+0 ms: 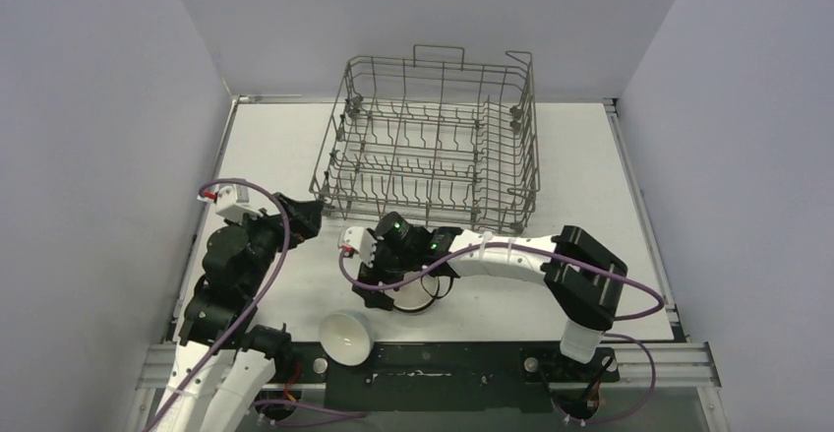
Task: Load the bowls into the dish rack
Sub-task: Pick up the bowl from the center of the board.
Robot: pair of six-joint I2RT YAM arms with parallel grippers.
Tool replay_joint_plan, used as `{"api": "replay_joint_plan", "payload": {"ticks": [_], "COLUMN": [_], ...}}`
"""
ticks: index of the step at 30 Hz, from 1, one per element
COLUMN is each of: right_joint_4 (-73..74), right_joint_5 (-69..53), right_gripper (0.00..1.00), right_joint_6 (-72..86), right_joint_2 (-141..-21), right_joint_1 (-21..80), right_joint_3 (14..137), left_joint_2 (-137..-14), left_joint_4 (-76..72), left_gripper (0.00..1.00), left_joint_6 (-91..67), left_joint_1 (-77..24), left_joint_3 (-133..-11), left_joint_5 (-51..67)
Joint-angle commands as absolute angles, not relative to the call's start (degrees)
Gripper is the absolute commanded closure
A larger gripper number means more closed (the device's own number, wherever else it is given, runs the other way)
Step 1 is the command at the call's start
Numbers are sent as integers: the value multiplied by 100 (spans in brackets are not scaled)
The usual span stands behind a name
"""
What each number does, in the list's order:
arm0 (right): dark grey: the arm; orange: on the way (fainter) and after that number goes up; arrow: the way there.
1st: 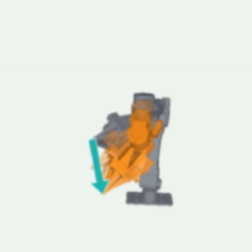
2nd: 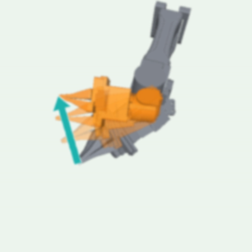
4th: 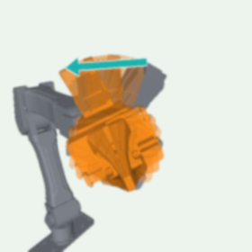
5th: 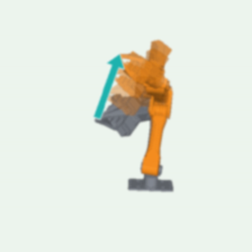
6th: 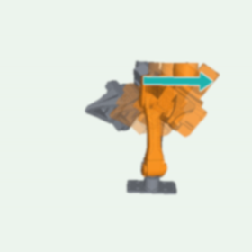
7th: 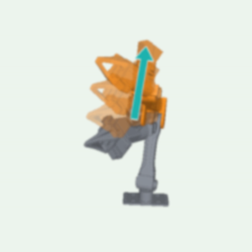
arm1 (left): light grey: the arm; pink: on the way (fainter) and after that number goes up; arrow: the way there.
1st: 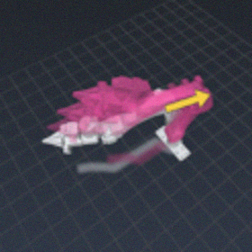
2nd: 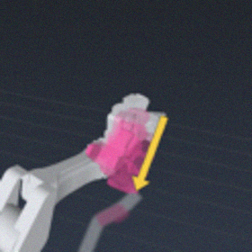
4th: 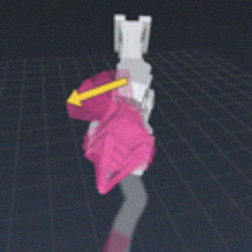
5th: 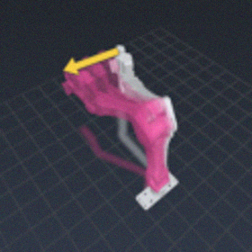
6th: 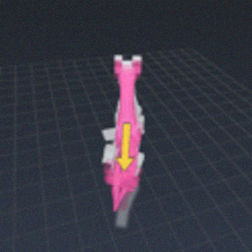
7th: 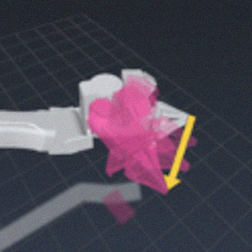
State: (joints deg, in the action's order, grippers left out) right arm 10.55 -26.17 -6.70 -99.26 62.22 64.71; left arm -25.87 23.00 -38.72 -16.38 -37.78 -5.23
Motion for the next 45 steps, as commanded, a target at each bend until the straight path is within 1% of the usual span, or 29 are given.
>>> {"api": "replay_joint_plan", "payload": {"ticks": [1, 8, 15, 22, 33, 41, 45], "right_joint_4": [900, 818, 804, 1149, 1802, 2002, 2256], "right_joint_5": [-2431, -2182, -1614, -1979, -1759, -1742, -1351], "right_gripper": [2, 2, 4, 5, 2, 2, 7], "right_joint_6": [-916, -751, -422, -184, -333, -374, -428], "right_joint_2": [-10048, -10102, -9763, -9533, -10108, -10346, -10593], "right_joint_1": [6525, 6647, 6645, 6728, 7282, 7489, 7590], "right_joint_3": [6820, 6925, 6931, 7145, 7644, 7895, 8046], "left_joint_2": [-2477, -2578, -2601, -2613, -2735, -2760, -2760], "left_joint_4": [2404, 2426, 2409, 2391, 2339, 2347, 2364], "left_gripper": [3, 2, 2, 3, 2, 3, 3], "left_joint_6": [-3857, -3850, -3865, -3876, -3936, -3938, -3938], "left_joint_1": [-1604, -1596, -1597, -1593, -1595, -1591, -1597], "left_joint_3": [-3906, -3928, -3899, -3842, -3747, -3665, -3665], "left_joint_5": [-835, -795, -791, -776, -663, -615, -617]}}
